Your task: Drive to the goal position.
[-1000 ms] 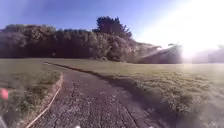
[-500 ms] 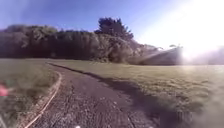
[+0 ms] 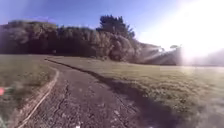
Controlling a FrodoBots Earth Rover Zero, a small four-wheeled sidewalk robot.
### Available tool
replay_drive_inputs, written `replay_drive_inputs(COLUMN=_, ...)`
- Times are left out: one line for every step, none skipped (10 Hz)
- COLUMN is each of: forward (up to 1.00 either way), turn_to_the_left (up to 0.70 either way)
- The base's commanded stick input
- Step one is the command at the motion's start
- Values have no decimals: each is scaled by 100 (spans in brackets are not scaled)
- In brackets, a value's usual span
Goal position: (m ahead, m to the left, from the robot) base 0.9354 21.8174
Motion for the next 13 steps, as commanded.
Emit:
replay_drive_inputs(forward=85, turn_to_the_left=2)
replay_drive_inputs(forward=85, turn_to_the_left=0)
replay_drive_inputs(forward=85, turn_to_the_left=0)
replay_drive_inputs(forward=85, turn_to_the_left=0)
replay_drive_inputs(forward=85, turn_to_the_left=0)
replay_drive_inputs(forward=85, turn_to_the_left=0)
replay_drive_inputs(forward=85, turn_to_the_left=0)
replay_drive_inputs(forward=85, turn_to_the_left=0)
replay_drive_inputs(forward=85, turn_to_the_left=0)
replay_drive_inputs(forward=85, turn_to_the_left=0)
replay_drive_inputs(forward=85, turn_to_the_left=34)
replay_drive_inputs(forward=85, turn_to_the_left=34)
replay_drive_inputs(forward=85, turn_to_the_left=34)
